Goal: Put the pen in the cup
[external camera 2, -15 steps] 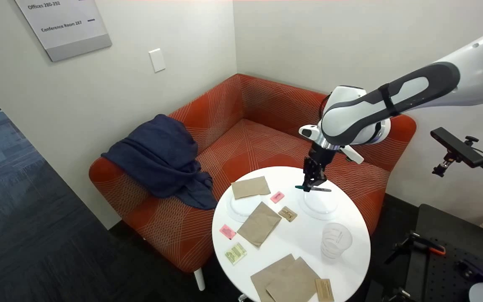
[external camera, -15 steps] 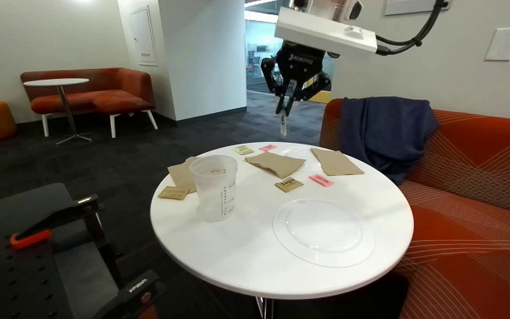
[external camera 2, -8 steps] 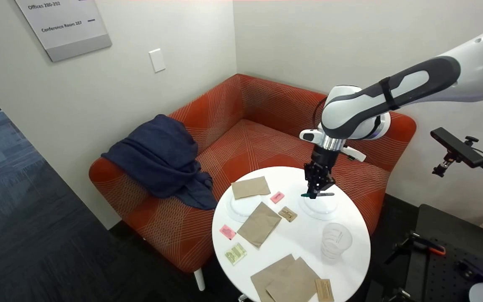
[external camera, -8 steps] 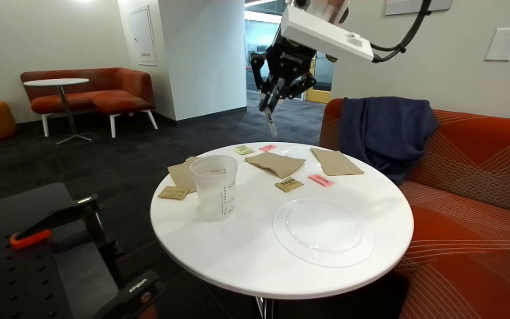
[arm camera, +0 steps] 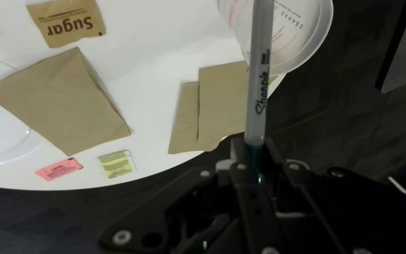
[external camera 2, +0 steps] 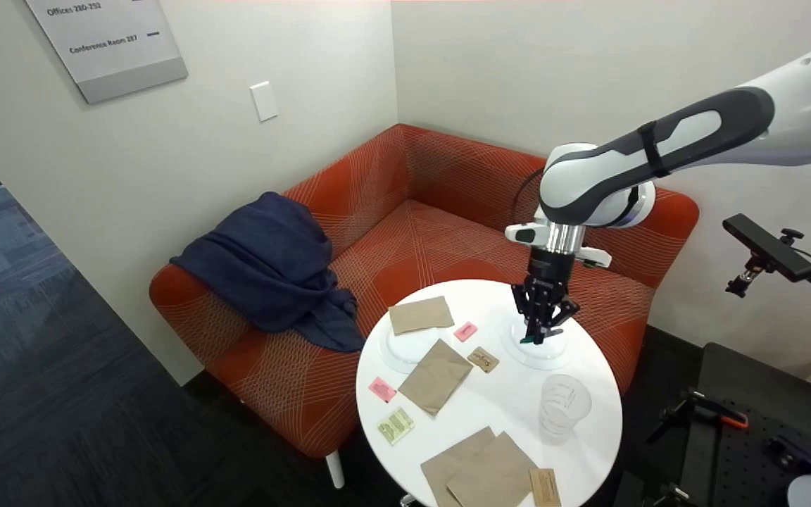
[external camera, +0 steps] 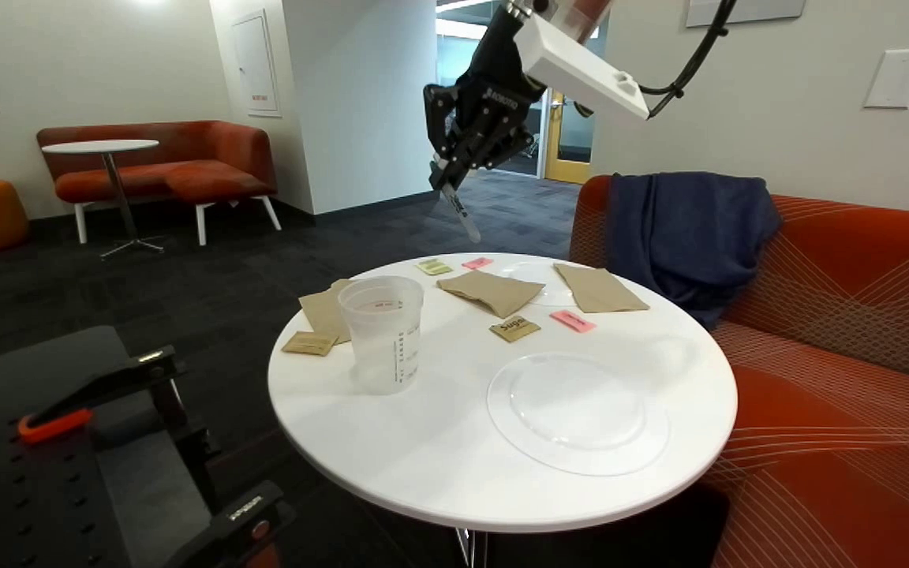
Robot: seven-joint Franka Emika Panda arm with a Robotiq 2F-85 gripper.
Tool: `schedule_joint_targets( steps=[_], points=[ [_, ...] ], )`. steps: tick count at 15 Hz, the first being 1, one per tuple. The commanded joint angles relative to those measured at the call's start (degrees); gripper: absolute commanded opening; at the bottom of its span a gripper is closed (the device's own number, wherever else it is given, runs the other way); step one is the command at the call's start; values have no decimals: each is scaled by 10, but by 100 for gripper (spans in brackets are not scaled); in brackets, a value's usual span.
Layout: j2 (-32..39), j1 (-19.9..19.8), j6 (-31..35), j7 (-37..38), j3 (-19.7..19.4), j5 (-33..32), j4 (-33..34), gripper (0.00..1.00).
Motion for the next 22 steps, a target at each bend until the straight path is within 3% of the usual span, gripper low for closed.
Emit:
schedule_joint_targets(
  steps=[1, 7, 16, 22],
  points=[
    [2, 8, -44, -80, -8, 26, 15, 4],
    [22, 15, -127, -197, -11, 64, 47, 4],
    [63, 12, -291, -289, -22, 68, 111, 4],
    [86, 11, -349, -356, -36, 63, 129, 4]
  ],
)
